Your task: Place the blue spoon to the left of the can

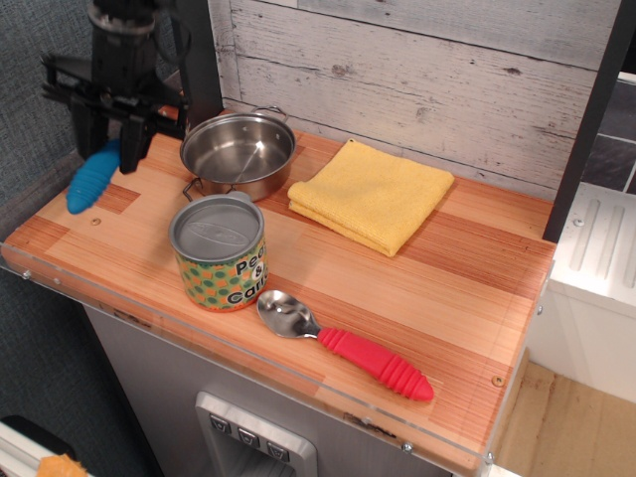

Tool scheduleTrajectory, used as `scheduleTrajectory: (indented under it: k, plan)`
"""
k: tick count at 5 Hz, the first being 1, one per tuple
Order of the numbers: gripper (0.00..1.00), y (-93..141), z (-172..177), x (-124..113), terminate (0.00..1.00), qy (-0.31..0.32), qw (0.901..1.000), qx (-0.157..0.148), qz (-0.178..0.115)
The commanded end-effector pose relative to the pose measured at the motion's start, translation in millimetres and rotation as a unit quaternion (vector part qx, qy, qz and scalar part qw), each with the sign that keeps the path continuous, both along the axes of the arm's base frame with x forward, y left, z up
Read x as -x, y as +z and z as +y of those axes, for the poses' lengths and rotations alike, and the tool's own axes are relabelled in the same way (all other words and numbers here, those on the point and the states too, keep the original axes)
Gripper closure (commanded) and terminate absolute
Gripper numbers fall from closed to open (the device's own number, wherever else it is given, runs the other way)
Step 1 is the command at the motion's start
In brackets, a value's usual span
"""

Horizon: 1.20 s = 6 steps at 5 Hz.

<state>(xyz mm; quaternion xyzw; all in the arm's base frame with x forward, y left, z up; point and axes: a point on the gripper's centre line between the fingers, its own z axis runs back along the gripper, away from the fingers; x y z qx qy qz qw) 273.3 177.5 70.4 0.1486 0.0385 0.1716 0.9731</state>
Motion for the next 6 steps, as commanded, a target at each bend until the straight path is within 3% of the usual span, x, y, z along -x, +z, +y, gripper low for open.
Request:
scheduleTrajectory:
  k: [1,3,5,6]
  plan:
    - [1.0,-14,20,-20,0.0,0.008,0.9995,-0.005,-0.029]
    - [1.0,-30,19,-23,0.0,0.011,0.9992,0.002,-0.039]
    - [1.0,-33,18,-14,0.0,0.03,0.9963,0.021,-0.078]
    - [0.0,-33,17,-10,0.0,0.041,0.9955,0.018,-0.083]
